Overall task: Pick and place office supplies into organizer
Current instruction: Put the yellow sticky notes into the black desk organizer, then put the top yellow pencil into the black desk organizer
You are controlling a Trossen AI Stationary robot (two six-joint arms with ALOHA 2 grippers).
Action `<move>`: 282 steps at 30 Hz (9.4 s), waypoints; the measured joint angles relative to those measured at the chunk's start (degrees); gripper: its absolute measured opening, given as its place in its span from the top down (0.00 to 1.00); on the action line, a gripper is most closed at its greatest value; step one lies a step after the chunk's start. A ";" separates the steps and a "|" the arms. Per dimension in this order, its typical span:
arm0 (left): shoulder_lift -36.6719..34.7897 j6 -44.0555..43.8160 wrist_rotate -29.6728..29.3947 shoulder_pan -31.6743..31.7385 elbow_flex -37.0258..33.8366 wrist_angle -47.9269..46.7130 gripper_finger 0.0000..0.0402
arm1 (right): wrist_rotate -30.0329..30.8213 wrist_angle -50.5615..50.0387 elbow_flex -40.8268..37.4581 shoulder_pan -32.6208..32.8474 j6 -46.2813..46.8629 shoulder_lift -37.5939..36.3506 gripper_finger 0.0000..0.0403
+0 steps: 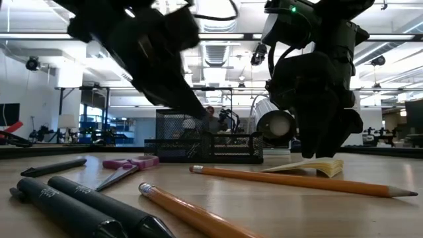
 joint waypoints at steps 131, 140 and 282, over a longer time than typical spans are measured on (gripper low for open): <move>-25.49 -10.97 -33.46 -4.63 -18.77 -14.24 0.98 | 12.03 -28.17 30.15 -0.23 -12.10 2.60 0.50; -25.07 -13.49 -23.32 -5.02 -18.86 -7.86 0.98 | 17.39 -24.51 28.30 23.72 -5.73 7.29 0.50; 6.78 44.08 24.59 9.01 3.59 -3.20 0.68 | 18.27 -9.77 21.75 26.51 70.42 16.72 0.97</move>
